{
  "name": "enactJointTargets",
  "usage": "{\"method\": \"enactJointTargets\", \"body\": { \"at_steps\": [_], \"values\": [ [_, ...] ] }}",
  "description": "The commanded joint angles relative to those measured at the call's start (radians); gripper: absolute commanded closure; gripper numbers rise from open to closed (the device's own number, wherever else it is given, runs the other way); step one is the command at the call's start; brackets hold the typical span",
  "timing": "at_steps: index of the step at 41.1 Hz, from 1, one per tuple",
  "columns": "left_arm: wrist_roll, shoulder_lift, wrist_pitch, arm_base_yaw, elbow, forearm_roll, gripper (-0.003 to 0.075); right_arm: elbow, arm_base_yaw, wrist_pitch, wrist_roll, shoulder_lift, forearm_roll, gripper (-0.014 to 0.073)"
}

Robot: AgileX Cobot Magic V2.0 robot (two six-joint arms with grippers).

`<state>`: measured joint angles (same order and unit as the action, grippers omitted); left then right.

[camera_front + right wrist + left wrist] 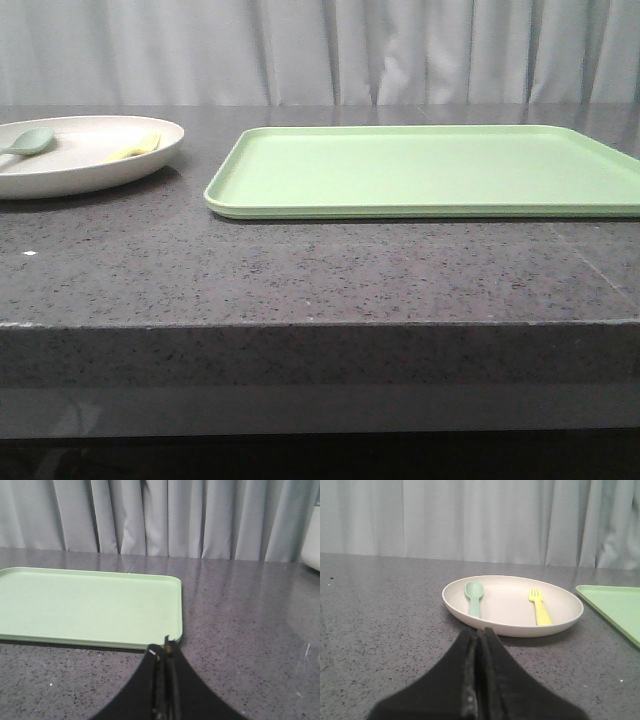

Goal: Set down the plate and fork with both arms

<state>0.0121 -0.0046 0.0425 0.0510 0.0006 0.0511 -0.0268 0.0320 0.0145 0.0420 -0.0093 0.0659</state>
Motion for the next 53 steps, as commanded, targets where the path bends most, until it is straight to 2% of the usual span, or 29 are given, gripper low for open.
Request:
{"method": "enactJointTargets", "body": {
  "at_steps": [1, 15, 21, 30, 37, 44, 53],
  "values": [
    [-0.012, -0.023, -0.086, 0.001, 0.011, 0.003, 0.0741, 0.004, -0.008, -0.075, 0.006, -0.019, 0.006, 0.0661],
    [-0.012, -0.023, -0.117, 0.001, -0.030, 0.003, 0.0741, 0.024, -0.008, -0.162, 0.006, -0.019, 0.006, 0.0661],
    [-0.012, -0.019, -0.107, 0.001, -0.139, 0.003, 0.0741, 0.147, -0.008, -0.027, 0.006, -0.018, 0.006, 0.0661],
    [-0.012, 0.052, 0.112, 0.001, -0.385, 0.003, 0.0741, 0.406, -0.008, 0.254, 0.006, 0.051, 0.006, 0.0661],
    [-0.012, 0.186, 0.301, 0.001, -0.589, 0.003, 0.0741, 0.579, -0.008, 0.377, 0.006, 0.164, 0.006, 0.0661],
    [-0.012, 0.332, 0.482, 0.001, -0.738, 0.003, 0.0741, 0.679, -0.008, 0.432, 0.006, 0.279, 0.006, 0.0661],
    [-0.012, 0.432, 0.492, 0.001, -0.746, 0.003, 0.0741, 0.677, -0.008, 0.430, 0.006, 0.354, 0.006, 0.0661]
  ]
}}
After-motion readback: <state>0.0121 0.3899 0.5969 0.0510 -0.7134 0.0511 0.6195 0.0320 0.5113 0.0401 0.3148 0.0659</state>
